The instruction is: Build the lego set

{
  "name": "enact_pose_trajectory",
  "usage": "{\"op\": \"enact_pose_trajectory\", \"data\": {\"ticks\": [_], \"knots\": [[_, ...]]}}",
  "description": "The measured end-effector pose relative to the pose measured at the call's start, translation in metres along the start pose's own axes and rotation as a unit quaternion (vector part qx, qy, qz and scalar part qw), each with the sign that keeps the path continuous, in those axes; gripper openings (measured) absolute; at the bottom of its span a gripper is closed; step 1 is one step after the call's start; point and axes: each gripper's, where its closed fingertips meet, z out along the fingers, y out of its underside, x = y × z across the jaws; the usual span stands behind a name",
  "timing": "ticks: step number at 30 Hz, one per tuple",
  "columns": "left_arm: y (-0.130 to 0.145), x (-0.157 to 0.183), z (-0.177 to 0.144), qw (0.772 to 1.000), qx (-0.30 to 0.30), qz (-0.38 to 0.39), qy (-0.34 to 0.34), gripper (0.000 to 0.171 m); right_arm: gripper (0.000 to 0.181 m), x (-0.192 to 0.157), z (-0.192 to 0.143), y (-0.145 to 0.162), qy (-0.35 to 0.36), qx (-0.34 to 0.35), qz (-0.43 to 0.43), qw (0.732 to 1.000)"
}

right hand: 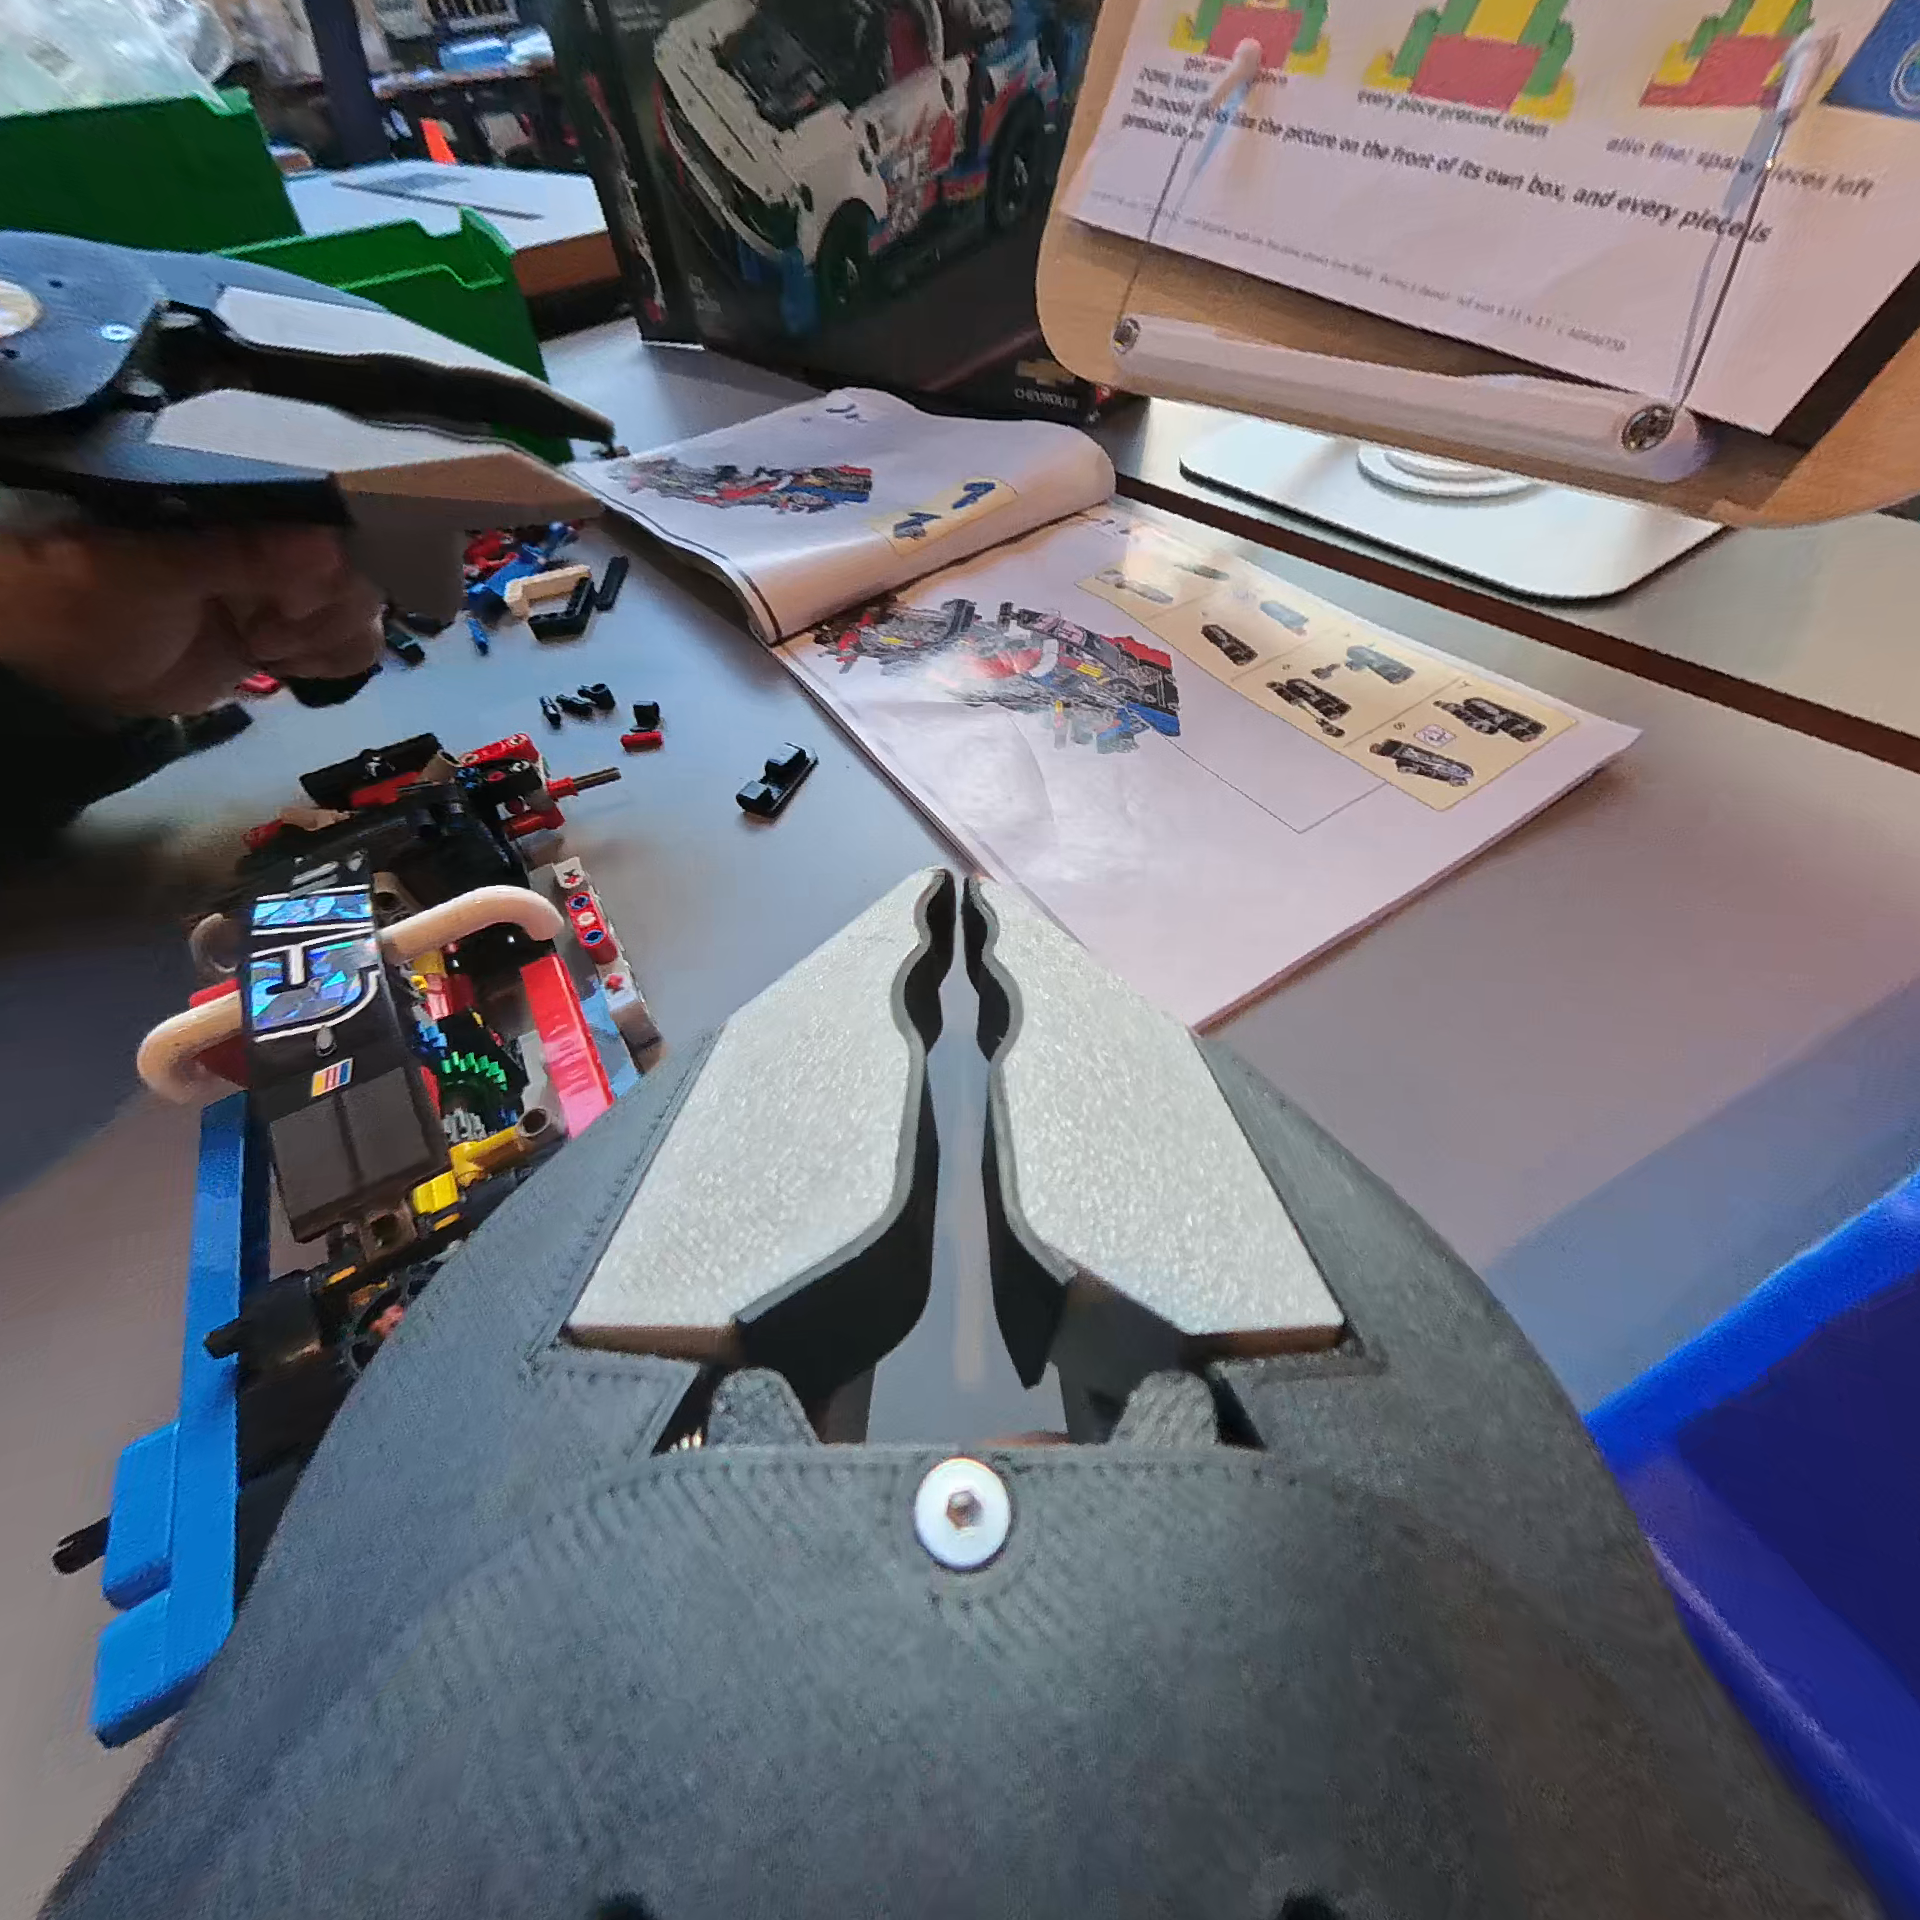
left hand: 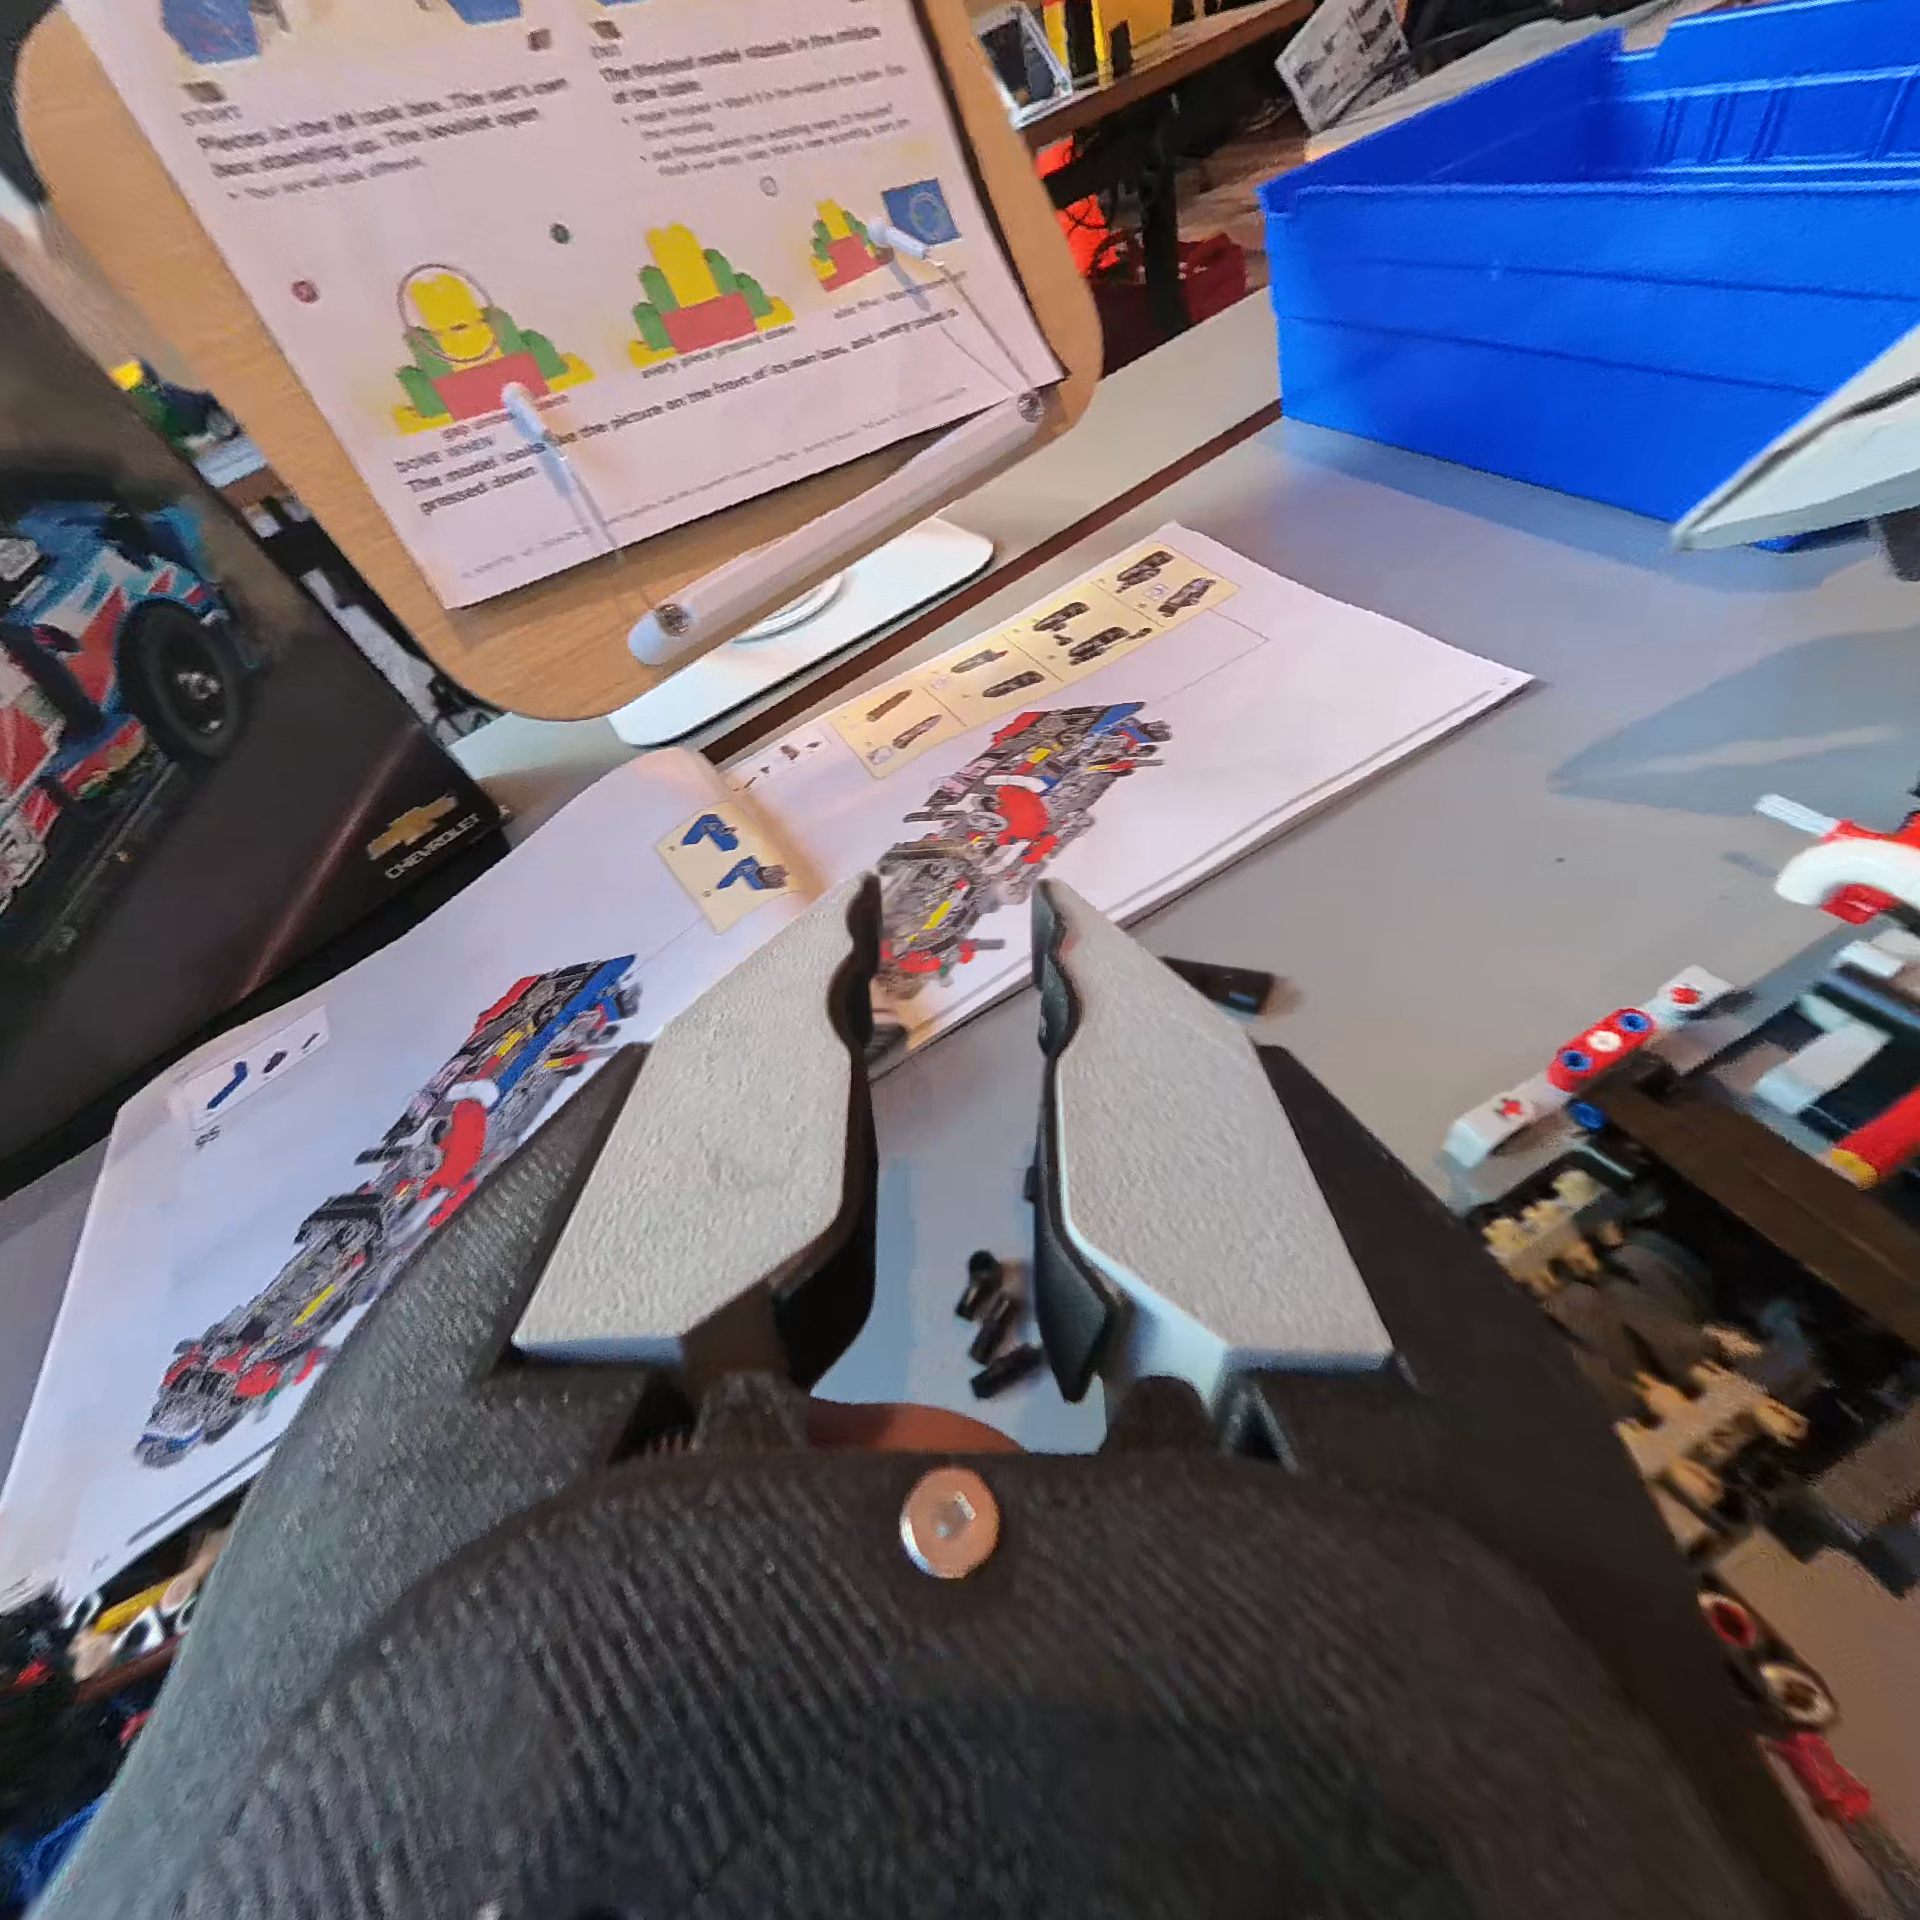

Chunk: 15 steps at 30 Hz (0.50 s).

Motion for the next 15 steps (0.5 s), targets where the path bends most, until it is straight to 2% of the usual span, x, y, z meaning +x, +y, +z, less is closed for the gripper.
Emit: {"op": "enact_pose_trajectory", "data": {"ticks": [7,11,15], "knots": [[-0.007,-0.025,-0.007,0.996,0.028,-0.083,-0.01,0.026,0.0,-0.015,0.006,-0.019,-0.06,0.059,-0.016,0.996],[-0.007,-0.017,-0.005,0.996,0.033,-0.08,0.006,0.024,0.0,-0.028,0.016,-0.018,-0.101,0.045,-0.037,0.993],[0.002,-0.006,0.002,0.997,0.018,-0.067,0.027,0.025,0.0,-0.027,0.012,-0.024,-0.115,0.065,-0.012,0.991]]}}
